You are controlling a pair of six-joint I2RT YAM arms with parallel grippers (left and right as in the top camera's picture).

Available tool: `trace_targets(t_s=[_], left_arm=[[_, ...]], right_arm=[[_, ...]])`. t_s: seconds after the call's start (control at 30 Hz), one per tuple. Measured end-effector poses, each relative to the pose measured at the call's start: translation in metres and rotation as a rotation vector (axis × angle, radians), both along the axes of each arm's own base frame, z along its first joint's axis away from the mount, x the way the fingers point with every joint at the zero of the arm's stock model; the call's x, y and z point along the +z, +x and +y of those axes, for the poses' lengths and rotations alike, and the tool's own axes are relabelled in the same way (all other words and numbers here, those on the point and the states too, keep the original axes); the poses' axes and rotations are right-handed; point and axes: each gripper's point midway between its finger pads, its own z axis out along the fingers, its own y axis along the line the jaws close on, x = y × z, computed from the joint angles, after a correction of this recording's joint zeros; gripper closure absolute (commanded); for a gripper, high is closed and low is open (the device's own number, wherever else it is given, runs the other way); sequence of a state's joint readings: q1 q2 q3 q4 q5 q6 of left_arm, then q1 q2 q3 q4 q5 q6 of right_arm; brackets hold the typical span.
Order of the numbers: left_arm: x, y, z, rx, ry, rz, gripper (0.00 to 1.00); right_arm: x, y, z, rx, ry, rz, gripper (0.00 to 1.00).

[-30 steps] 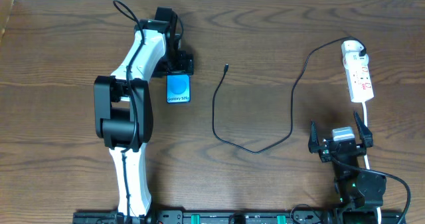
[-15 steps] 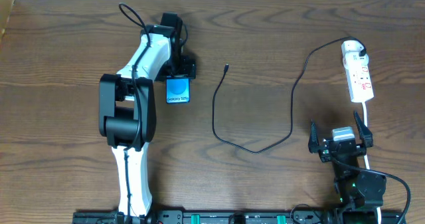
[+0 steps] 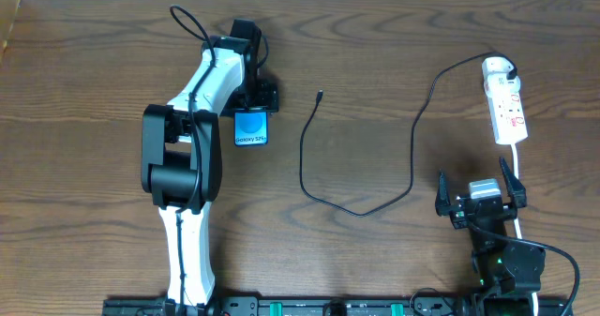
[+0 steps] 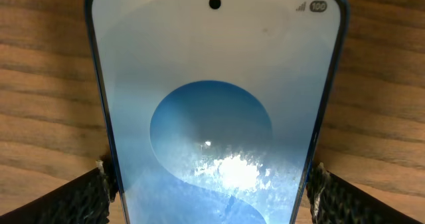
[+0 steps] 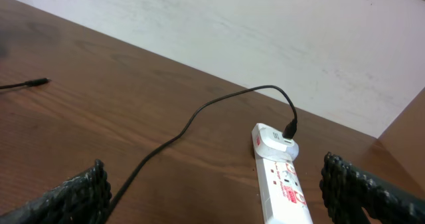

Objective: Plug charger to phone and switch on socket
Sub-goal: 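Lower the left gripper and grasp the phone's top edge, then lift the phone with the left gripper and tilt it rightward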

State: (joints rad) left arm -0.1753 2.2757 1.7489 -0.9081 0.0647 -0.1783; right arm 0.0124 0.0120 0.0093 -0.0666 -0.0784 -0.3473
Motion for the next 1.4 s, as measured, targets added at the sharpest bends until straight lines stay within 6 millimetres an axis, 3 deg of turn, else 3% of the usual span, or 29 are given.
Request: trace_targets(t_s=[0.43,1.2,1.4], left_arm=[[0.0,-0.002,-0.001,0.009,0.001,0.008,0.27],[0.004,-0.005,-0.002,0.008,-0.009,0.004,0.29],[0.017,-0.008,-0.005,0.005,-0.023,-0.014,0.29]], right_arm=[[0.0,0.0,0.0,0.0,0.0,0.0,0.01],[0.0,0.0,0.0,0.0,0.0,0.0,0.01],[0.0,0.0,0.0,0.0,0.0,0.0,0.01]])
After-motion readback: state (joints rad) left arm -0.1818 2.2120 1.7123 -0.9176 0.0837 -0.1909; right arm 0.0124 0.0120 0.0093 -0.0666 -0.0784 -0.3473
